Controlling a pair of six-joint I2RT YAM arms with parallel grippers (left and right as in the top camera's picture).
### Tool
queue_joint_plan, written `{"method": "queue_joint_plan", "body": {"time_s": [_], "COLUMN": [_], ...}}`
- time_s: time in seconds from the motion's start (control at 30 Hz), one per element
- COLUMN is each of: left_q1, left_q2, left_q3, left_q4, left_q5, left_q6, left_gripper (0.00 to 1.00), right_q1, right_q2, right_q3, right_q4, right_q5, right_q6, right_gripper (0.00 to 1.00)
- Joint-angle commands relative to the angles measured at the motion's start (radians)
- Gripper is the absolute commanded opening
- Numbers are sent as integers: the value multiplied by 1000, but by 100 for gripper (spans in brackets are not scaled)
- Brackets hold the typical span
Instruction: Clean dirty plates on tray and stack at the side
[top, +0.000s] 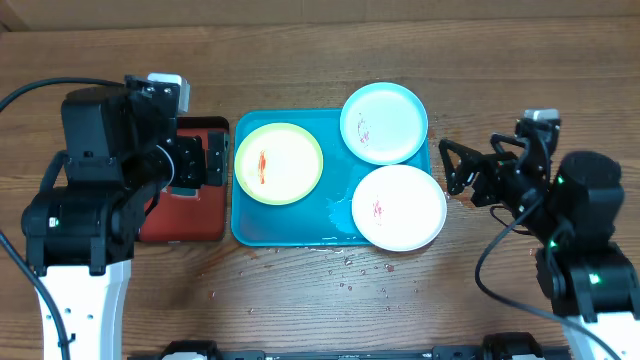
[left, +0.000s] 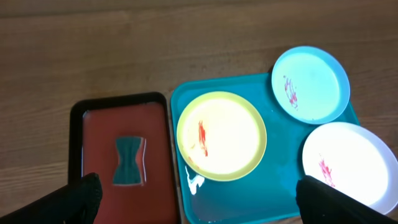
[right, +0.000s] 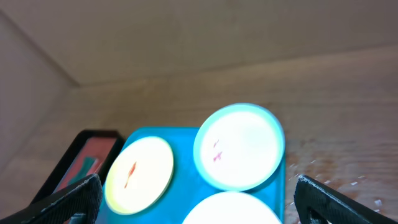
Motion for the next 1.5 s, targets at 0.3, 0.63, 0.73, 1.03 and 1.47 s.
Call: {"method": "queue_joint_plan", "body": {"time_s": [0.3, 0.63, 0.73, 1.03, 1.47], "left_q1": [-7, -7, -7, -6, -6], "left_q2": [4, 6, 7, 48, 245], "left_q3": [29, 29, 29, 28, 28], "left_q4": [-22, -13, -13, -6, -24], "left_q5": [65, 63, 63, -30, -255], "left_q6": [16, 16, 17, 16, -130], "left_gripper": [100, 100, 100, 100, 100], "right_q1": [3, 56, 93, 300, 447], "right_q2": [149, 268, 326, 640, 1022], "right_q3": [28, 47, 101, 417, 563], "right_q4": [42, 42, -19, -259, -135], "right_q5": [-341, -174, -128, 81, 91], "right_q6": [6, 164, 163, 163, 218], "right_gripper": [100, 100, 100, 100, 100]}}
